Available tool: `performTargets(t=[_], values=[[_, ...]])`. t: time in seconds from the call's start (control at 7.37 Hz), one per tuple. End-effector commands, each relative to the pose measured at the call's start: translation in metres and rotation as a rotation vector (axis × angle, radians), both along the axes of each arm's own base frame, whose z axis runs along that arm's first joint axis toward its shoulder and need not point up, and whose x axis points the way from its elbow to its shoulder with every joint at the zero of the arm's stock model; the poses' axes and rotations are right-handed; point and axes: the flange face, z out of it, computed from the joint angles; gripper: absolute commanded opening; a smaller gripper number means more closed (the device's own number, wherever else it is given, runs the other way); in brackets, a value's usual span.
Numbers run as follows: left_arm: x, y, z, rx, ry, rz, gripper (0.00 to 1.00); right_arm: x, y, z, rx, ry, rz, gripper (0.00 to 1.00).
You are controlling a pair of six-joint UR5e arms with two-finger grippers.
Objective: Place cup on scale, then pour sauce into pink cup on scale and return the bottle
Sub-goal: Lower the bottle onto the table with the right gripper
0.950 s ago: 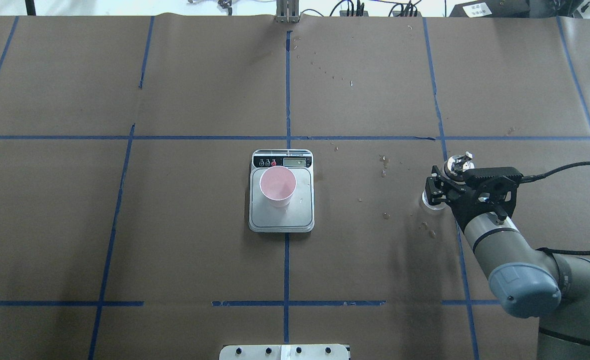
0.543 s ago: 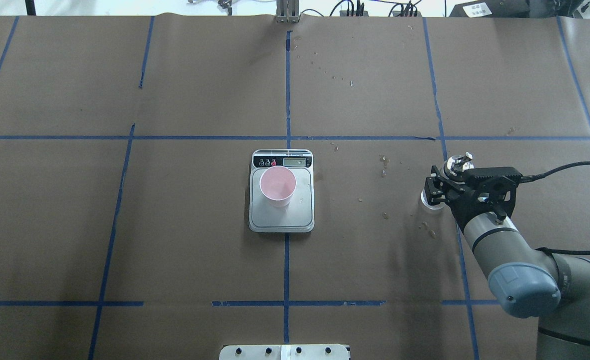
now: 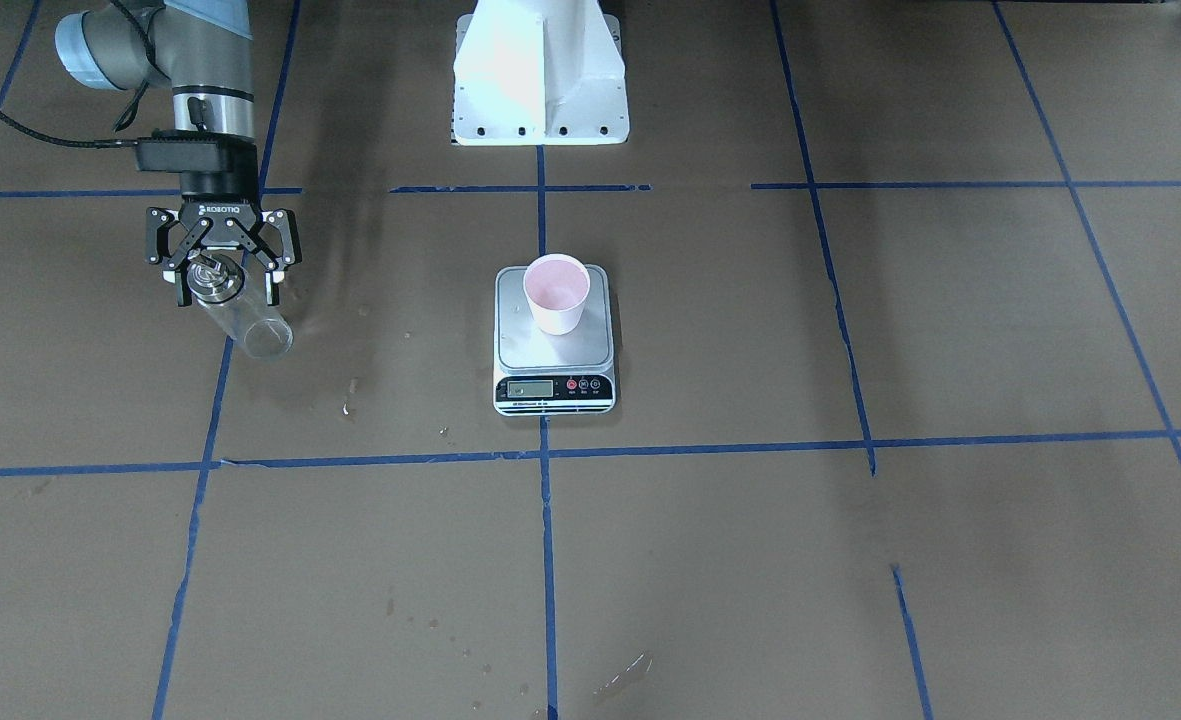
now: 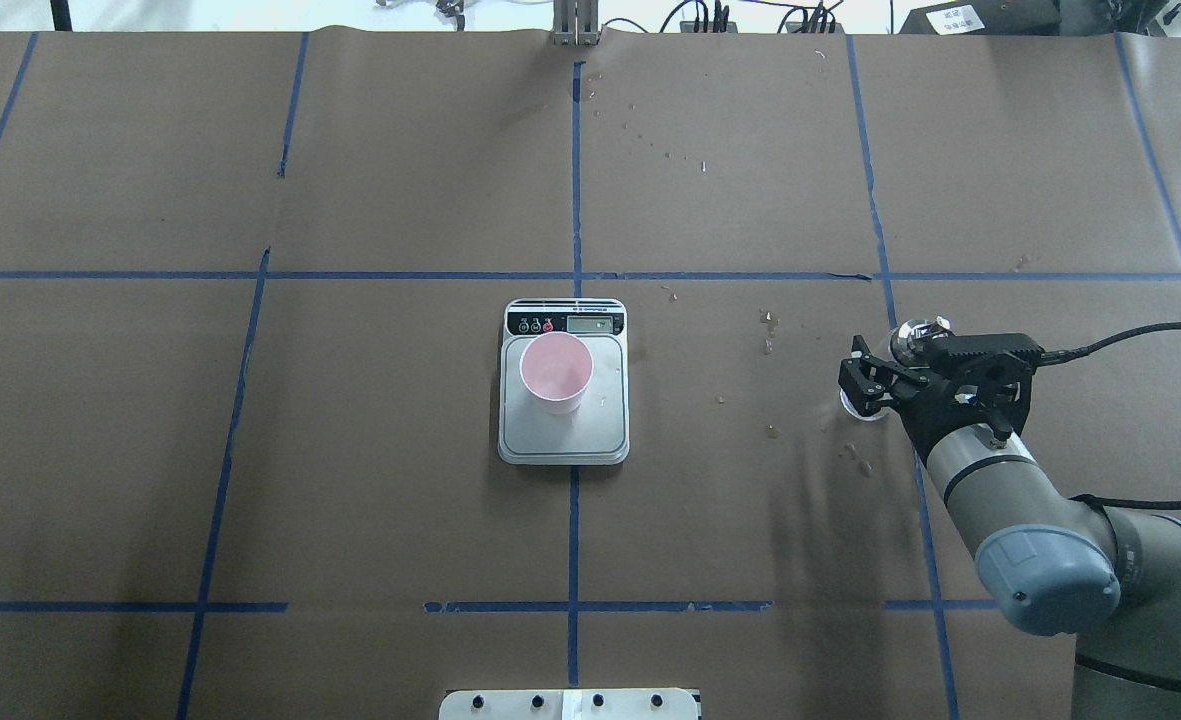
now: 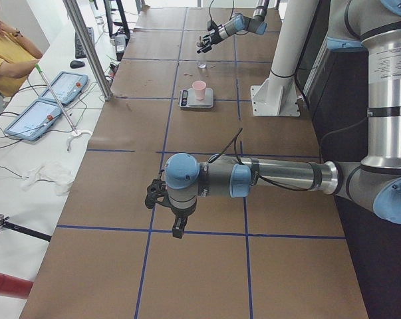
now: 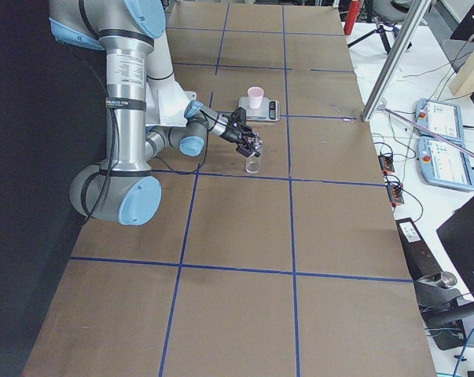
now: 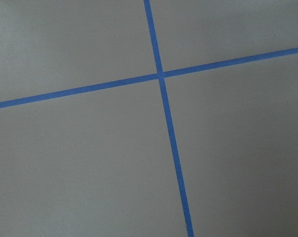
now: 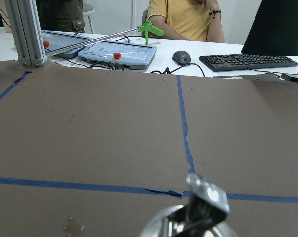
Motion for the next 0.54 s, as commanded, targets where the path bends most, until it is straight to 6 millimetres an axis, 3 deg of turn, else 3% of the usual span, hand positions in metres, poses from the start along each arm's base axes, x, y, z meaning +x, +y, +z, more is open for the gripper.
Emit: performTargets(t=[0.0,0.41], values=[[0.0,-0.002,-0.002,0.003,0.001,-0.001,1.0,0.001,0.0,0.001,-0.001,0.001,0.001,1.0],[0.0,-0.003,-0.004,0.006,0.001,-0.002,1.0,-0.004,0.001,0.014,-0.013,0.011,0.006,1.0]])
